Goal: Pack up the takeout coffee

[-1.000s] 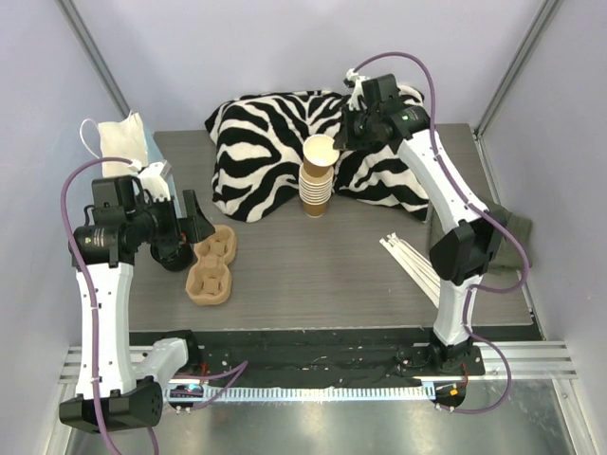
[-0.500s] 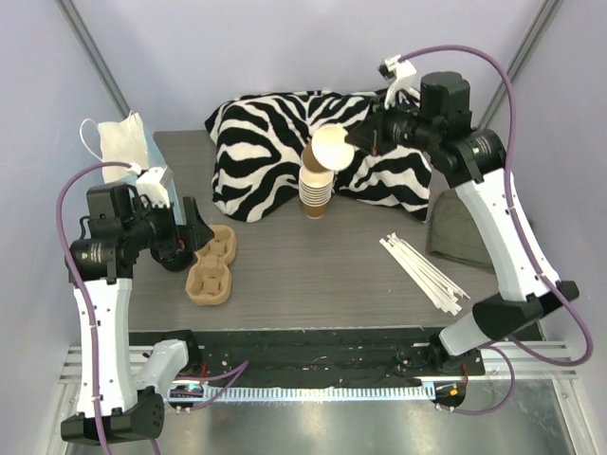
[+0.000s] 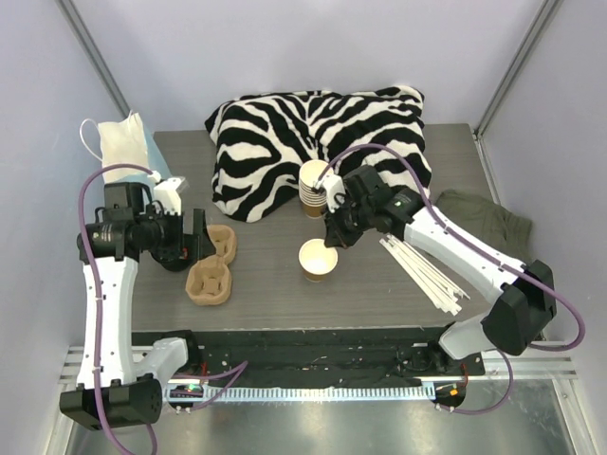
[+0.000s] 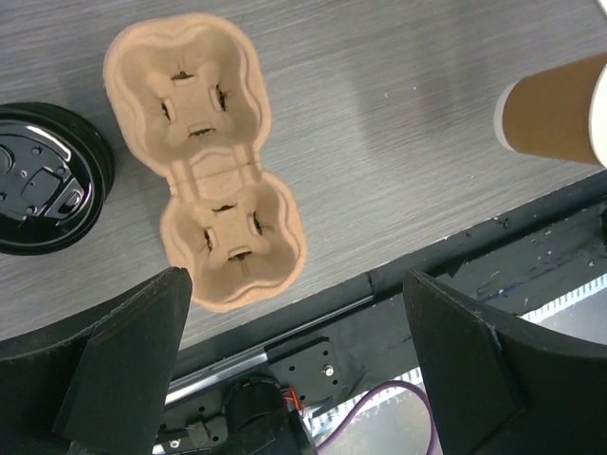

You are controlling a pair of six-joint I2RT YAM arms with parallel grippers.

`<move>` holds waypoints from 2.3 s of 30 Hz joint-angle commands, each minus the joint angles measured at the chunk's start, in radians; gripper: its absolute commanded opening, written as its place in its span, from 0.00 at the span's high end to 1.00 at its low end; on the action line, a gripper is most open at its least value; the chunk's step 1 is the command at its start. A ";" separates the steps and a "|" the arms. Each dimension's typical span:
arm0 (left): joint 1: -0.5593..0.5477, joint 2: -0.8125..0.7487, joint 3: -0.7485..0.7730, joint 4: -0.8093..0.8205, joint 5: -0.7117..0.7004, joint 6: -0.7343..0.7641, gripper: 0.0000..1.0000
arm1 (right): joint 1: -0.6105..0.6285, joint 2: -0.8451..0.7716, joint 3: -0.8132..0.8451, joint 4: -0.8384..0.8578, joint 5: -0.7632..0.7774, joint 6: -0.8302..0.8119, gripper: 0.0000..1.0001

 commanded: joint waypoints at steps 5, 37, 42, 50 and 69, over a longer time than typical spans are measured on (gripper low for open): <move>0.000 -0.032 -0.048 -0.009 -0.070 0.104 0.01 | 0.042 0.063 -0.038 0.170 0.160 0.017 0.99; -0.003 0.053 -0.066 -0.142 -0.204 0.382 0.00 | 0.040 0.083 -0.165 0.274 0.154 0.076 0.77; -0.002 0.074 -0.077 -0.150 -0.178 0.371 0.00 | 0.036 0.077 -0.161 0.258 0.140 0.076 0.54; -0.002 0.066 -0.039 -0.109 -0.274 0.368 0.00 | -0.021 0.016 -0.041 0.212 0.105 0.065 0.11; -0.002 0.253 -0.116 0.118 -0.323 0.539 0.12 | -0.079 -0.049 0.030 0.187 -0.035 0.065 0.00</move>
